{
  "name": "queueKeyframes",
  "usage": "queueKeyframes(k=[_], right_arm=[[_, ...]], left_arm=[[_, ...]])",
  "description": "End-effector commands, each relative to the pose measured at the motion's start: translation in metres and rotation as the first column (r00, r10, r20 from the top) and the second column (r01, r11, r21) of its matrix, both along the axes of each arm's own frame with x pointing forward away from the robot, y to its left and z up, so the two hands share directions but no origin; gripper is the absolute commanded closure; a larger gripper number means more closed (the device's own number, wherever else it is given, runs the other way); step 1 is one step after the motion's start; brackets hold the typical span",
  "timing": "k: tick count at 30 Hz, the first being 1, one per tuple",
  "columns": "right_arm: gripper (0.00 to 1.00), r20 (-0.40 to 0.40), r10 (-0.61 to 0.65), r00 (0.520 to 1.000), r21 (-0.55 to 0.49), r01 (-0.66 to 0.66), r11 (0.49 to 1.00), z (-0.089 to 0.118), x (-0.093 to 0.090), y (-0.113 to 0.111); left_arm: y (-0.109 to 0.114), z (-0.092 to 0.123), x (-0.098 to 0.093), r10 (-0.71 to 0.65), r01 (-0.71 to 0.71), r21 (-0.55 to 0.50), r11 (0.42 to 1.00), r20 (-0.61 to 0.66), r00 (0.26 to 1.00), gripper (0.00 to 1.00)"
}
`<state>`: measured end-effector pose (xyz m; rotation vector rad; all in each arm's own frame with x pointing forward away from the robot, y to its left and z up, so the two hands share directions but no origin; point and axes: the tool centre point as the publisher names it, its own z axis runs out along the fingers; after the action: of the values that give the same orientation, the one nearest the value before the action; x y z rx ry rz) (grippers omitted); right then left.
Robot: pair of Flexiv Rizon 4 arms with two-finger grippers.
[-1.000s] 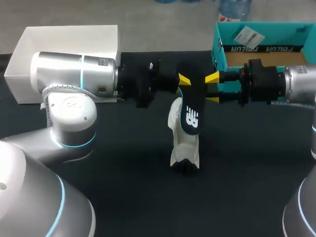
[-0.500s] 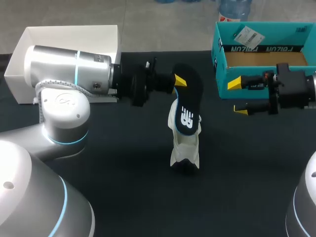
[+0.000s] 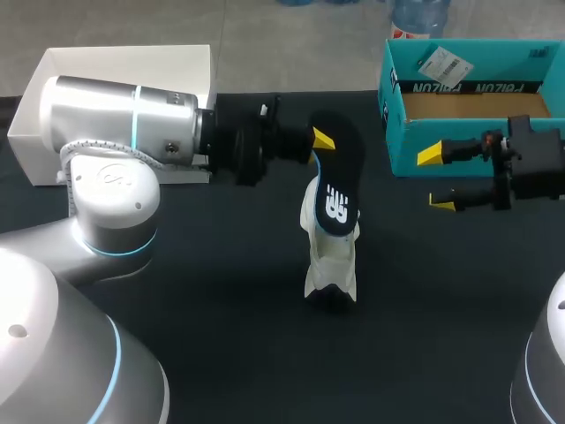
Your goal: Take the shoe out of the shoebox, open the shoe tongue, remove and reinsert the insole, then place the shoe into the shoebox
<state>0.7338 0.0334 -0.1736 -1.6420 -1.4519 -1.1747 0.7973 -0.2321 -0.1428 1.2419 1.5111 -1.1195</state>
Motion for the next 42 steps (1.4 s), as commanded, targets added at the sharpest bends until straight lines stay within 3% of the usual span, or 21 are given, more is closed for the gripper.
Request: queueKeyframes(k=[1, 11, 18, 31, 38, 42], right_arm=[[0.00, -0.029, 0.066, 0.997, -0.029, -0.067, 0.997, 0.008, -0.010, -0.022], [0.00, -0.088, 0.077, 0.993, -0.175, -0.092, 0.980, 0.043, -0.037, -0.074], [0.00, -0.109, 0.055, 0.993, -0.246, -0.081, 0.966, 0.061, -0.042, -0.095], [0.00, -0.095, 0.025, 0.995, -0.267, -0.049, 0.962, 0.065, -0.040, -0.104], [0.00, -0.095, 0.025, 0.995, -0.267, -0.049, 0.962, 0.065, -0.040, -0.104], [0.00, -0.095, 0.025, 0.995, -0.267, -0.049, 0.962, 0.065, -0.040, -0.104]], left_arm=[[0.003, 0.004, 0.000, -0.003, 0.002, 0.018, 1.000, 0.002, 1.000, 1.00], [0.003, 0.003, 0.002, 0.002, -0.002, 0.019, 1.000, -0.008, 1.000, 1.00], [0.003, 0.000, 0.000, 0.007, -0.006, 0.014, 1.000, -0.025, 1.000, 1.00], [0.002, 0.003, -0.005, 0.004, -0.004, -0.003, 1.000, -0.035, 0.999, 1.00], [0.002, 0.014, -0.016, 0.013, -0.016, -0.017, 1.000, -0.150, 0.989, 1.00], [0.008, 0.018, -0.029, -0.002, 0.010, 0.034, 0.999, -0.218, 0.976, 1.00]])
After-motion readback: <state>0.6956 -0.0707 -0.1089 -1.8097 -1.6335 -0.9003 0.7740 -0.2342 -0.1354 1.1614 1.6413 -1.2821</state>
